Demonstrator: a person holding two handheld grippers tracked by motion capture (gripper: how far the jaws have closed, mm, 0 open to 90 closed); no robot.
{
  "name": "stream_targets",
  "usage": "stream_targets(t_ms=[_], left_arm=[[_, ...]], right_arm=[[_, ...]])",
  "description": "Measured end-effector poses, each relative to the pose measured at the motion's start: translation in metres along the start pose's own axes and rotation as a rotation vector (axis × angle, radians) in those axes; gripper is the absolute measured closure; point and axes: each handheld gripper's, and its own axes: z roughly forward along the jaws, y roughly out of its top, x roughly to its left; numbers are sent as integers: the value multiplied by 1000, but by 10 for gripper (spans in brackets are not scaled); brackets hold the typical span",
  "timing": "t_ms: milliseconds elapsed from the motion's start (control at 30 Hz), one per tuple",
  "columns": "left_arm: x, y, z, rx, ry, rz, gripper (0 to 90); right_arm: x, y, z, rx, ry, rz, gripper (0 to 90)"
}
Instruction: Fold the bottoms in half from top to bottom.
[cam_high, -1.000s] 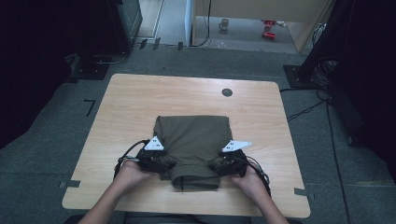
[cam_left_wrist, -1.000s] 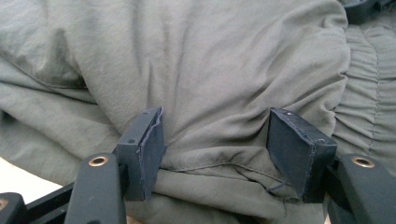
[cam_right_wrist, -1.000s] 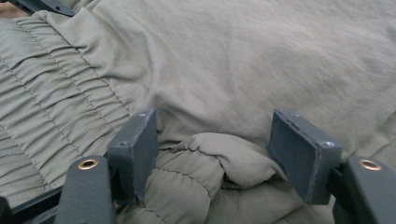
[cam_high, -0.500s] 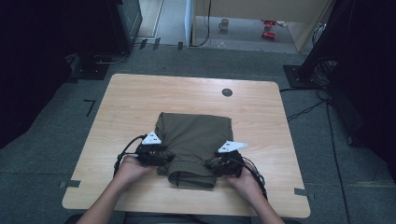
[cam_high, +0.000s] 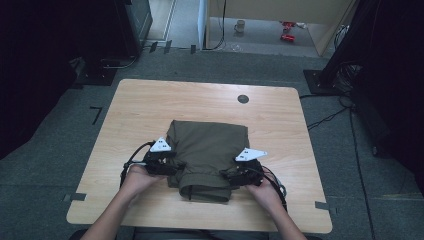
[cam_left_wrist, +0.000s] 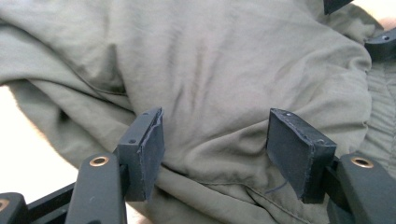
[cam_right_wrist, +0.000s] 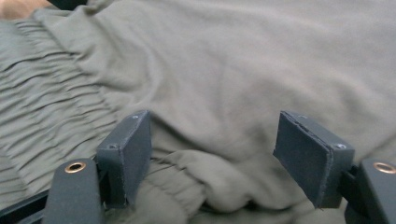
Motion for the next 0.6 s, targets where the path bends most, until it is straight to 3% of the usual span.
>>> stream_targets(t_ms=[167,433,600], left_arm=[[4,0,-9,-23,24,-6,376],[15,-3,-23,-34,71,-29,374],[23,-6,-27,-42,90,-31,372]], right_arm=[[-9,4,-8,-47,-49,-12,263],[-22,0,-10,-47,-111,-37,247],[-32,-2,-10,-48,-134,-22,246]])
